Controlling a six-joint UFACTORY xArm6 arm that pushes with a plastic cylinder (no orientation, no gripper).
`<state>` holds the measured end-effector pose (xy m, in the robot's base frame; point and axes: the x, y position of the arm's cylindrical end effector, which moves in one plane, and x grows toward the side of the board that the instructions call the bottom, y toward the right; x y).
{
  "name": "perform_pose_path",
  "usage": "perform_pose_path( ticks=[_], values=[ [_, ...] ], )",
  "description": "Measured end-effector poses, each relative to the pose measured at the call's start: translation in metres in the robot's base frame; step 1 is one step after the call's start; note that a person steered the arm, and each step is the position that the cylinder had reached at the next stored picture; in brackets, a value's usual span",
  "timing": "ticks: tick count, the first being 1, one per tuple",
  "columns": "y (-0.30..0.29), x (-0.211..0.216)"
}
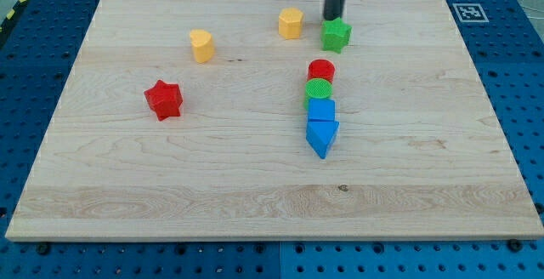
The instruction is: Drag the green star to the right of the red circle
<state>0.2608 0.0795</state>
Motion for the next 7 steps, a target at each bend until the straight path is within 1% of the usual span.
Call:
perform_pose_path(
  ticks=[1,4,7],
  values=[
    [-0.021,0.002],
    [-0.007,0.047],
    [0.005,0.051]
  ],
)
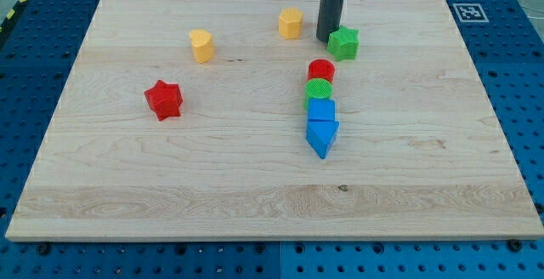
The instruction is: Drag the green star to the right of the red circle
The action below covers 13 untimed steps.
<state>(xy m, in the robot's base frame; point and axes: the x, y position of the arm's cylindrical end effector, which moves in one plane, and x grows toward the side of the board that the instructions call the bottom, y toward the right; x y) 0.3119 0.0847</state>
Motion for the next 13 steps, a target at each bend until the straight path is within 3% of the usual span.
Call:
perform_pose_path(
  ticks=[6,11,13],
  values=[
    [0.071,0.021],
    [0.072,0.058],
    [0.133,0.077]
  ],
)
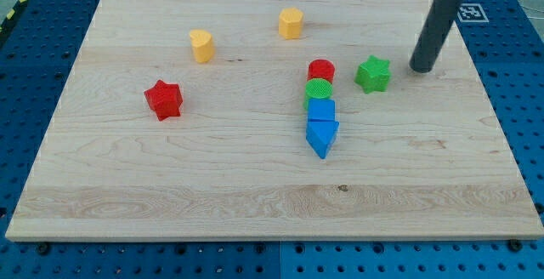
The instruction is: Drag the green star to the right of the red circle
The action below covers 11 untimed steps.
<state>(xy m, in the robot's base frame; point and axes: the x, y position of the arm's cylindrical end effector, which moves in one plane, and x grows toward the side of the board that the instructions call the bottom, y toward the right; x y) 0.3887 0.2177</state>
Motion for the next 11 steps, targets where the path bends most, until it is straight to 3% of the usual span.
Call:
perform_pose_path(
  ticks=[4,9,11],
  values=[
    [-0.014,0.012],
    [-0.033,-0.009],
    [-0.046,0.006]
  ],
)
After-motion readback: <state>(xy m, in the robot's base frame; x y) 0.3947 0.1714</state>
